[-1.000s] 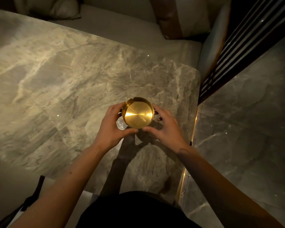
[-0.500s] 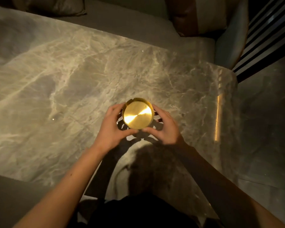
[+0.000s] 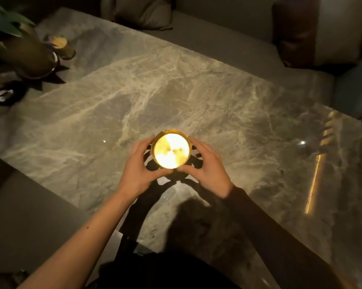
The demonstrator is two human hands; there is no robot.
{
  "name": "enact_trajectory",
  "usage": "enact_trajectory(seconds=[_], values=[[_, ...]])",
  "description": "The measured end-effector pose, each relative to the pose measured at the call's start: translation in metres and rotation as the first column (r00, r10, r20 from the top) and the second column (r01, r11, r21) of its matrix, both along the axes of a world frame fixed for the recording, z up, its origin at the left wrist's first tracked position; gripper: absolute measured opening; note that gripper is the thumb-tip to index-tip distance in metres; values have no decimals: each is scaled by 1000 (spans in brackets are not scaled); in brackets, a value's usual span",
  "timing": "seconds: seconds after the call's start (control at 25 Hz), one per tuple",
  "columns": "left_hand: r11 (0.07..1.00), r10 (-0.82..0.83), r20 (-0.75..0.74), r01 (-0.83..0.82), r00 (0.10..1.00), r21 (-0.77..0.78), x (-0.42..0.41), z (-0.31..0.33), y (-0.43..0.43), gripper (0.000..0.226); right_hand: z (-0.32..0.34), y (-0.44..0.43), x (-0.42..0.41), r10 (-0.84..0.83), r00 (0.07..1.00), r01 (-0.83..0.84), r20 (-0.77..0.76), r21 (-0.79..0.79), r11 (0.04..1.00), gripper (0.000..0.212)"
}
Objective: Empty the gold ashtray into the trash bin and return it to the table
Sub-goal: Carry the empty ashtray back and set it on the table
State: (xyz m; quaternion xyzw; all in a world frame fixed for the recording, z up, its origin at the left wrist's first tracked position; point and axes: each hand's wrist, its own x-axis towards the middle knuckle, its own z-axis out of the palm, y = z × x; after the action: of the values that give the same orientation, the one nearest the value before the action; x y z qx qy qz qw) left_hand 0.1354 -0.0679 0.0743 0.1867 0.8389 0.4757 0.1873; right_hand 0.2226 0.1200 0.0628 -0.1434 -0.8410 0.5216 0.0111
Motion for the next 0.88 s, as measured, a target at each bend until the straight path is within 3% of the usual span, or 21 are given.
enact_trajectory(seconds=[0.2, 0.52, 0.6, 0.76, 0.88], values=[[999, 34, -42, -36, 999, -36, -46, -12, -60, 94, -12, -55, -54, 38, 997, -35, 59, -57, 998, 79], [996, 63, 25, -65, 998, 66, -173, -33, -198, 93, -15, -193, -188, 57, 992, -63, 111, 48, 997, 79], [989, 111, 50, -115, 993, 91, -200, -39, -235, 98, -13, -227, -221, 88, 991, -97, 103, 83, 992, 78], [988, 148, -93, -144, 985, 57, -239, -45, -292, 96, -12, -281, -274, 177, 977, -189, 118, 95, 977, 82], [965, 262, -21, -261, 965, 39, -254, -49, -331, 97, -18, -316, -306, 266, 954, -280, 142, 93, 956, 85]])
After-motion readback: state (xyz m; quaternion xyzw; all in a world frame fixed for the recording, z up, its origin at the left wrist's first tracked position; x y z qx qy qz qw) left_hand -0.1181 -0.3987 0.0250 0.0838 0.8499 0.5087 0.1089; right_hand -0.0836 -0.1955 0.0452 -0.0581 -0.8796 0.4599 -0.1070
